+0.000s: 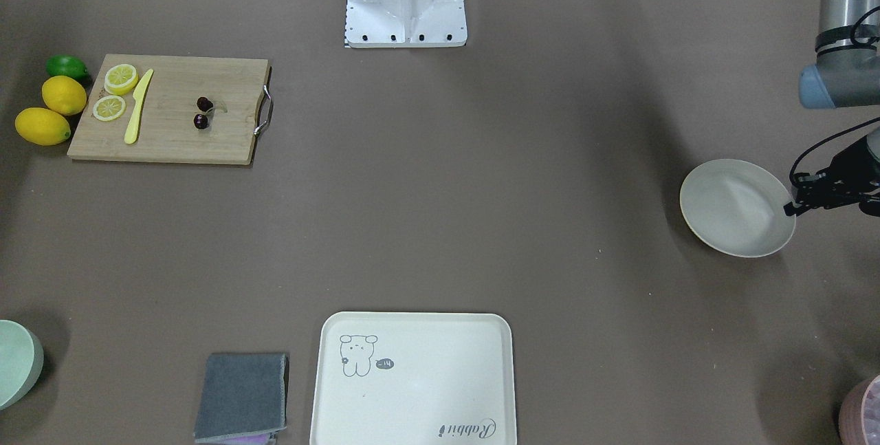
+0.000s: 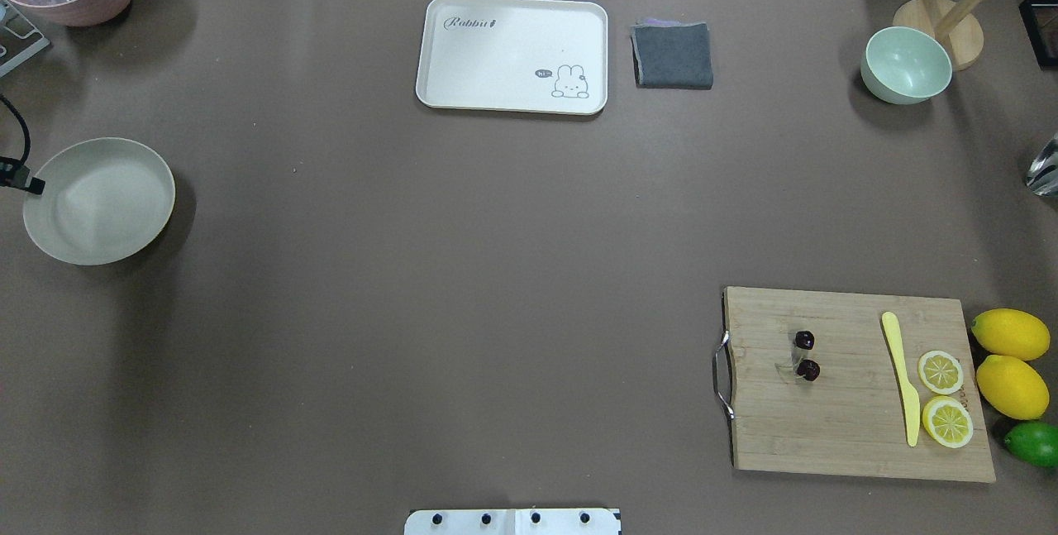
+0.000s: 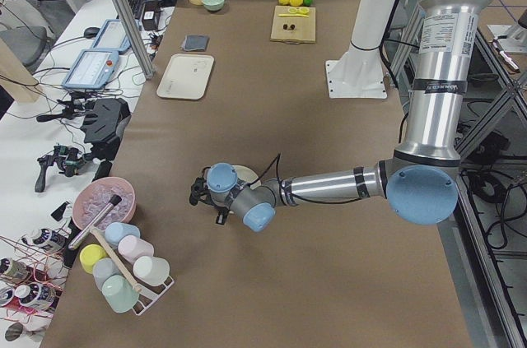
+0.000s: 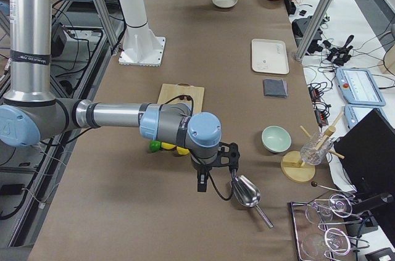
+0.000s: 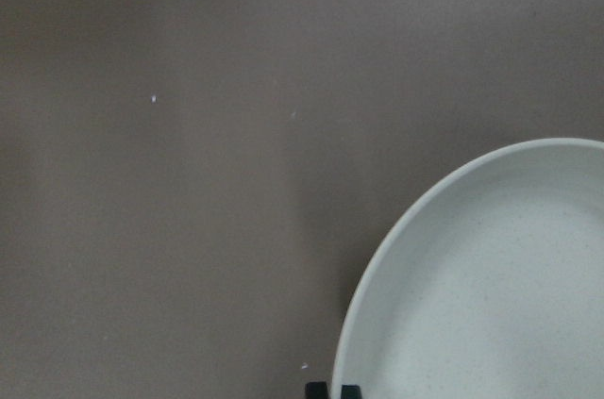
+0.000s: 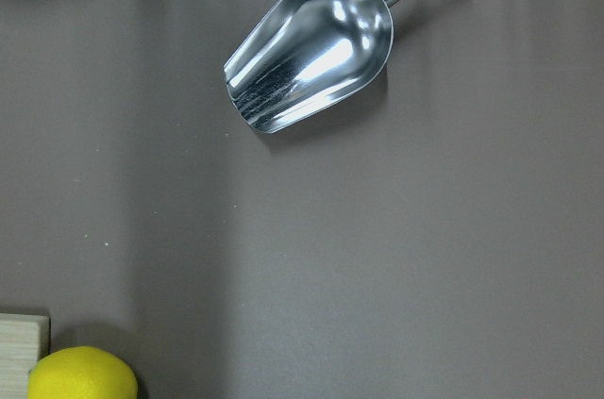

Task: Place red cherry on plate
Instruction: 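Lift the white plate with the left gripper and carry it toward table center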

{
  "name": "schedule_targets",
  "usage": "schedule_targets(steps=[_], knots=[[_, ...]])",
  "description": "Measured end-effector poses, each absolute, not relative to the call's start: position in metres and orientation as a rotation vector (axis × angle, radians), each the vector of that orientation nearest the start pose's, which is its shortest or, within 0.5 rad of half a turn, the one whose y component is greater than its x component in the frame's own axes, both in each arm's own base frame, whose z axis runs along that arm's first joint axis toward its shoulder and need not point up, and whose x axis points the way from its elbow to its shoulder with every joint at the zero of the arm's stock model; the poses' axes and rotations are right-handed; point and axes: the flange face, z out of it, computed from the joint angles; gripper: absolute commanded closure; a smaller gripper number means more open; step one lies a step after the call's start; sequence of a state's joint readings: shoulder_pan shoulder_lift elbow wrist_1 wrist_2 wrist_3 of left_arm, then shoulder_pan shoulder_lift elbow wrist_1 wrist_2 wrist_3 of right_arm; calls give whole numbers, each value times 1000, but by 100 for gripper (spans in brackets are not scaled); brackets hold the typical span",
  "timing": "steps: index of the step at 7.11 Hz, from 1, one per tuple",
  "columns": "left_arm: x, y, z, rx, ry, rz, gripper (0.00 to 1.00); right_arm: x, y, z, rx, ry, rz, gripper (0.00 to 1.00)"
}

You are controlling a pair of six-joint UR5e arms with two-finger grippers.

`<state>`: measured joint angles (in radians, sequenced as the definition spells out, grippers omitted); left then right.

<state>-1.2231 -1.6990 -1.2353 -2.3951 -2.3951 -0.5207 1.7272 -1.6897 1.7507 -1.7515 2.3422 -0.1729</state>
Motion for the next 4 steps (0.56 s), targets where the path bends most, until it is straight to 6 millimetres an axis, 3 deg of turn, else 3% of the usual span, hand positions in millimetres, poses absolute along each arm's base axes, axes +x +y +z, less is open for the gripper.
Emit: schedule_targets(steps=[2, 4], knots=[[133, -575, 609, 183, 1043, 47, 100, 130, -418, 640, 31, -777, 30, 0], [161, -597, 520, 171, 1127, -50, 100, 128, -422, 622, 67, -787, 31, 0]])
